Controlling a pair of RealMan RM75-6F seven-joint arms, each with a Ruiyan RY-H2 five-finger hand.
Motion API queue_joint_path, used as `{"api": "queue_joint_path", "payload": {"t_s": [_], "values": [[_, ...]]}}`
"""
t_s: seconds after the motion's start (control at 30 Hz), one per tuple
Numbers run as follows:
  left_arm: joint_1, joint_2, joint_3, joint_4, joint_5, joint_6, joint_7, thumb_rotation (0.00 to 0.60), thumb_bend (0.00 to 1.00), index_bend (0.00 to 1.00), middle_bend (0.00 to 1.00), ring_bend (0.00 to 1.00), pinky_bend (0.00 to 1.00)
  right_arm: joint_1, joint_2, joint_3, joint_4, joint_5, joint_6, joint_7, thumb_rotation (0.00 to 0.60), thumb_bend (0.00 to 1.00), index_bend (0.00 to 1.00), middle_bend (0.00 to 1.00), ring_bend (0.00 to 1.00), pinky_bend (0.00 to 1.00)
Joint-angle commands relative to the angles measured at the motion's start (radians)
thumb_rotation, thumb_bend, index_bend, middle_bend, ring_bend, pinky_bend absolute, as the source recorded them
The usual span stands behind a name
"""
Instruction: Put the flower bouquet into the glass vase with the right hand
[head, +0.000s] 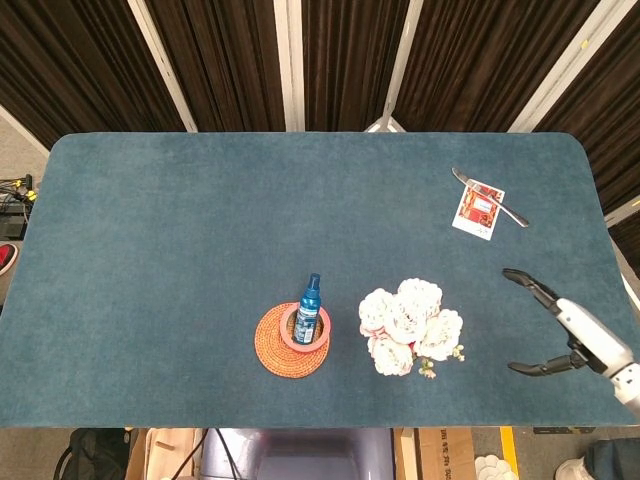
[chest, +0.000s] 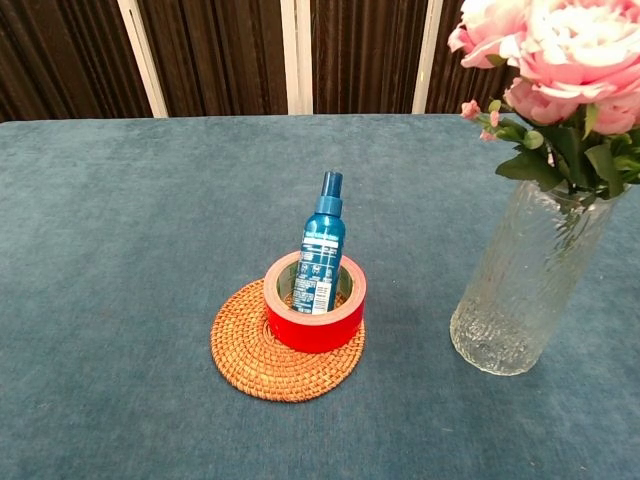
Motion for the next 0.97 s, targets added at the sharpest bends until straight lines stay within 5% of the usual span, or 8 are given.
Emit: {"api": "queue_joint_path", "payload": {"t_s": [0.03,0.43,0.97], "values": [[0.001,0.004,0.001,0.005,0.001,0.001,-0.013,0.600,0.22,0.14,0.00,0.00,0.05,-0.235,-0.146,0.008,-0.059,0.237,0.277,-0.751,0.600,0.04,0.05,0.03,0.05,0.00],[-0.001,0.008,0.001,0.016,0.006,-0.001,-0.037,0.600,0.22,0.14,0.00,0.00,0.05,-0.328,-0.455,-0.024,0.005,0.175,0.455,-1.246,0.600,0.04,0.05,0.03,0.01,0.00],[-0.011,0.012,-0.005,0.017,-0.017,-0.029,-0.044,0.600,0.22,0.14,0.00,0.00,0.05,-0.324,-0.491,-0.012,0.018,0.217,0.466,-1.306,0.600,0.04,0.05,0.03,0.01,0.00]]}}
